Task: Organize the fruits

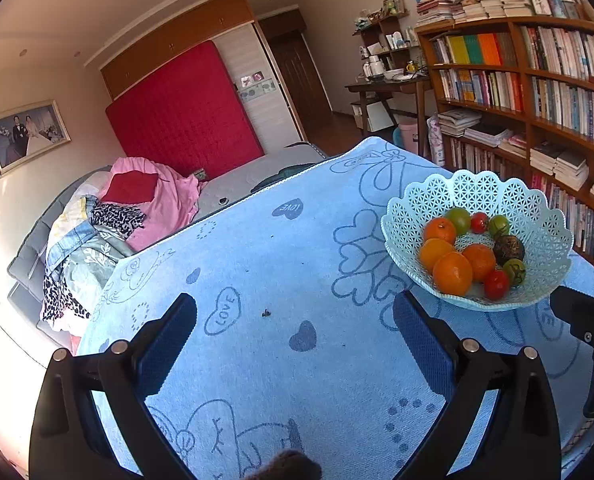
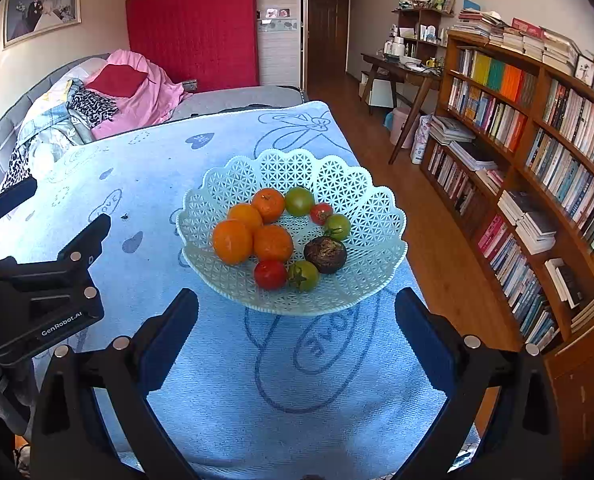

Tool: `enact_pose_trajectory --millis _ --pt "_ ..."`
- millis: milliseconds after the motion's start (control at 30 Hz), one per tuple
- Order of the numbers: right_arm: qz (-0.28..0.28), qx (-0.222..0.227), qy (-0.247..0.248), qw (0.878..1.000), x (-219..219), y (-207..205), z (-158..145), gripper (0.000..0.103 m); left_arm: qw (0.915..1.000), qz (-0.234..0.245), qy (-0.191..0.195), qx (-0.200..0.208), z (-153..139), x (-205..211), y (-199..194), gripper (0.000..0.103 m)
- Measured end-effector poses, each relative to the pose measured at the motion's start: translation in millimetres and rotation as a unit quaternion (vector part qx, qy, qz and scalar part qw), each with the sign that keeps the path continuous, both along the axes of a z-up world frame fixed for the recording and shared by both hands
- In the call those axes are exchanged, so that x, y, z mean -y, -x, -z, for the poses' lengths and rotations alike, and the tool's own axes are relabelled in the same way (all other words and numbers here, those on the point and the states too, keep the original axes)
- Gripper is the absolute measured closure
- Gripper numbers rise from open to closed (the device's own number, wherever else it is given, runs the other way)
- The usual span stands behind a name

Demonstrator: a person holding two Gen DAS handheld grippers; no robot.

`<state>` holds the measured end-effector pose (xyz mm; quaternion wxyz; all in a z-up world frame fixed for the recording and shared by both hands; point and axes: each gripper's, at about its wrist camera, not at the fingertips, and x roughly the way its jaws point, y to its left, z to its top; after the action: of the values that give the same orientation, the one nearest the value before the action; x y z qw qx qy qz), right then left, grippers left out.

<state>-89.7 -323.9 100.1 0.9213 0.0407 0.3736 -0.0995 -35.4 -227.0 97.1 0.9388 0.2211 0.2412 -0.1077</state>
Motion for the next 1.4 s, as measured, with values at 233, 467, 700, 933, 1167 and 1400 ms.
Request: enact_pose_trajectory --millis 233,467,700,933,1167,1400 --pt "-0.003 -0.005 0.023 1.000 -5 -2 2 0.003 1.0000 0.000 -0.006 -0.003 3 2 -1 0.005" --pt "-0.006 -0.004 0.026 1.000 -7 -1 1 0.003 0.9998 -0.002 -0.020 -0.003 8 6 -1 0.005" --pt "-0.007 -0.005 0.026 1.000 -6 -1 1 0.003 0.9997 -0.002 -0.024 -0.005 10 7 -3 0.005" --pt "-0.008 -0.008 0.027 1.000 -6 -1 3 0.003 0.9995 -0.002 -0.031 -0.005 13 10 -4 0.005" --pt "-0.009 -0.009 0.028 1.000 -6 -1 4 0.003 0.9994 -0.002 -0.035 -0.007 15 11 -4 0.005" --pt "-0.009 -0.008 0.028 1.000 -7 -1 3 0.003 0.9992 0.000 -0.041 -0.006 17 13 -2 0.005"
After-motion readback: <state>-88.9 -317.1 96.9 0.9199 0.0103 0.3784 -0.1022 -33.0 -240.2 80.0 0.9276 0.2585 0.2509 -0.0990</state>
